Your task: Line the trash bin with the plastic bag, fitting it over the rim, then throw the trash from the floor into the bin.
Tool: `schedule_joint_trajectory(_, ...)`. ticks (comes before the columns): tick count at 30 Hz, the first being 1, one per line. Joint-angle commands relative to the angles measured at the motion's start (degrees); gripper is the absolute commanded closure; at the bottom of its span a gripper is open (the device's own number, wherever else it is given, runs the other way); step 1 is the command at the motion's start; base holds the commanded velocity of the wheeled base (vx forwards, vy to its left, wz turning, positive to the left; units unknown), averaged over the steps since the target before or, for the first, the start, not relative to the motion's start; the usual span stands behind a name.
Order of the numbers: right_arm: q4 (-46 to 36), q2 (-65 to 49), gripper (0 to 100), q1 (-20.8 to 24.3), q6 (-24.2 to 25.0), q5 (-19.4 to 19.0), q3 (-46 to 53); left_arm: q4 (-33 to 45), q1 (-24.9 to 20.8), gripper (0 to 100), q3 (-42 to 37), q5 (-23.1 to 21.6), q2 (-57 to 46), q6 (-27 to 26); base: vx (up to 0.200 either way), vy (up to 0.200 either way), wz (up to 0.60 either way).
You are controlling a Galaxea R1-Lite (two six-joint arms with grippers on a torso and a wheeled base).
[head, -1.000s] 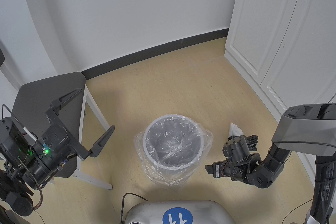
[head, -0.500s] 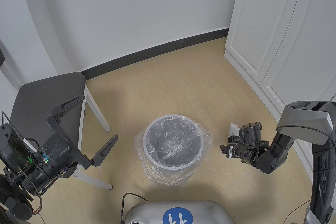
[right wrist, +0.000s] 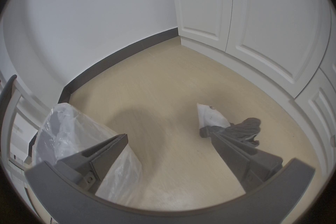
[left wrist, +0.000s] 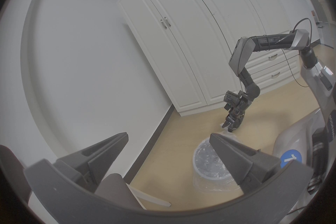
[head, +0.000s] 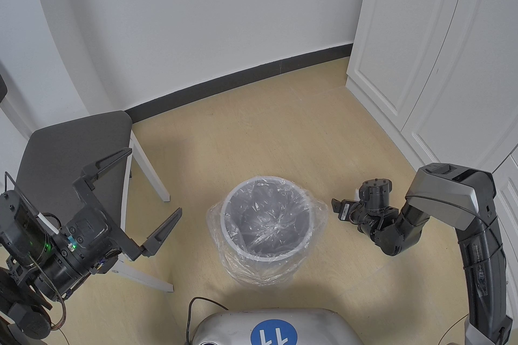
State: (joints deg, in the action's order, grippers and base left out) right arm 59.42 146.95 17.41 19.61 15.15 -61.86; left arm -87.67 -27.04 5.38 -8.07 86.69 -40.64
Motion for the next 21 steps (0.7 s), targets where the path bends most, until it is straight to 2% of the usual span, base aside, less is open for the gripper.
schedule_joint_trajectory(1, 0.3, 3.7, 0, 0.7, 1.3, -1.9, -2.7, 0.0, -0.2, 0, 0.1, 0.1, 2.0, 0.0, 0.000, 0.000, 0.00)
schedule_joint_trajectory(5, 0.3, 1.3, 0, 1.0, 2.1, -2.9, -0.7, -0.1, -0.6, 0, 0.3, 0.0, 3.6, 0.0, 0.000, 0.000, 0.00)
schedule_joint_trajectory(10, 0.2, -0.7, 0, 2.7, 2.8, -6.0, 2.9, -0.1, -0.9, 0, 0.2, 0.1, 4.0, 0.0, 0.000, 0.000, 0.00)
schedule_joint_trajectory(17, -0.4, -0.7, 0, 3.2, 2.5, -6.4, 4.8, -0.1, -0.9, 0, 0.1, 0.1, 3.9, 0.0, 0.000, 0.000, 0.00)
schedule_joint_trajectory(21, -6.5, 0.0, 0, 3.5, 2.2, -6.4, 2.8, -0.1, -0.9, 0, 0.1, 0.1, 3.9, 0.0, 0.000, 0.000, 0.00)
